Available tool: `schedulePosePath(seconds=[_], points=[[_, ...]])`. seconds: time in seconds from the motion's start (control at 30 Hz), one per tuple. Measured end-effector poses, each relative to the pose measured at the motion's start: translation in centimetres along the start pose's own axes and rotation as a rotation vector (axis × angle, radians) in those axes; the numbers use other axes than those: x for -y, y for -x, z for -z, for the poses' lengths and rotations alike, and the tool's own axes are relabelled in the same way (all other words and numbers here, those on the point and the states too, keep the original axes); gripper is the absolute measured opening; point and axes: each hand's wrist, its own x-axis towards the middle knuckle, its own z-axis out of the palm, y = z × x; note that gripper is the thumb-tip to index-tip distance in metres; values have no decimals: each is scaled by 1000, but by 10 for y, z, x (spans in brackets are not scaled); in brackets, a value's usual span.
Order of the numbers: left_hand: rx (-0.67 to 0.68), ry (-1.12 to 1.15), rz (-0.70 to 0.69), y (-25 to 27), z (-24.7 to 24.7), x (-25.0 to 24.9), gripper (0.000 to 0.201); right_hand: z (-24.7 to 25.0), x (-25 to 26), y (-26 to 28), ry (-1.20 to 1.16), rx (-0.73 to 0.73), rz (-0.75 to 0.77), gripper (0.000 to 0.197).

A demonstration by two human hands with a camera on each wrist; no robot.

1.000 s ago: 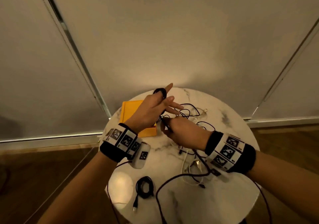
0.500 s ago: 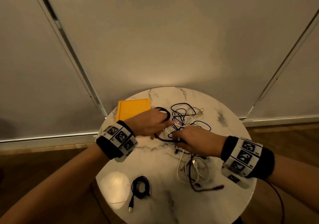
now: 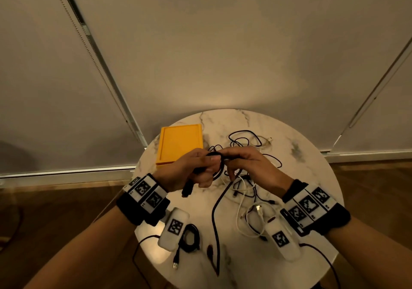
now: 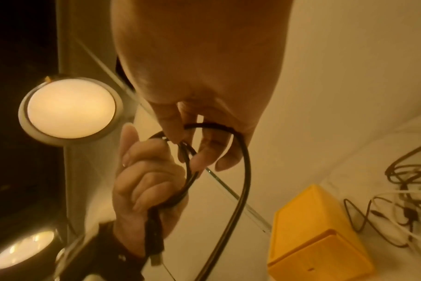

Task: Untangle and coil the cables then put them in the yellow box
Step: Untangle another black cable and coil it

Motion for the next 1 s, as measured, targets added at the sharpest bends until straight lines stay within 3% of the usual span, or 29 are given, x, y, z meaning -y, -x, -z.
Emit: schedulePosePath(seconds=[0.1,0.17,0.37,0.47,0.57,0.67,0.9,1.0], points=[[-99,95,-26,1,2,5,36,-5,6,2,8,23,51,20],[-213,17,-49,-2,-2,8,41,-9,5,1,90,-2,72,26],[-675,-192,-274,-20,-20,15,40,-7,-5,-14,188,-232,48,32],[-805,-233,-344,-32,-23,13,35,-9,-3,-21,141,-321,48,31],[-837,-304,-365,-33,-22,9,34,-13,-4,-21,72,-348,41,25],[-851,-223,-371,-28,-21,9,36,-21,-11,-13,52,-338,44,15],[-816,115,-275,-24,-27,28,33,-48,-25,-8,-7,-430,63,32],[-755,61,-294,-20,-26,33,38,-49,-26,-9,-57,-430,27,30]])
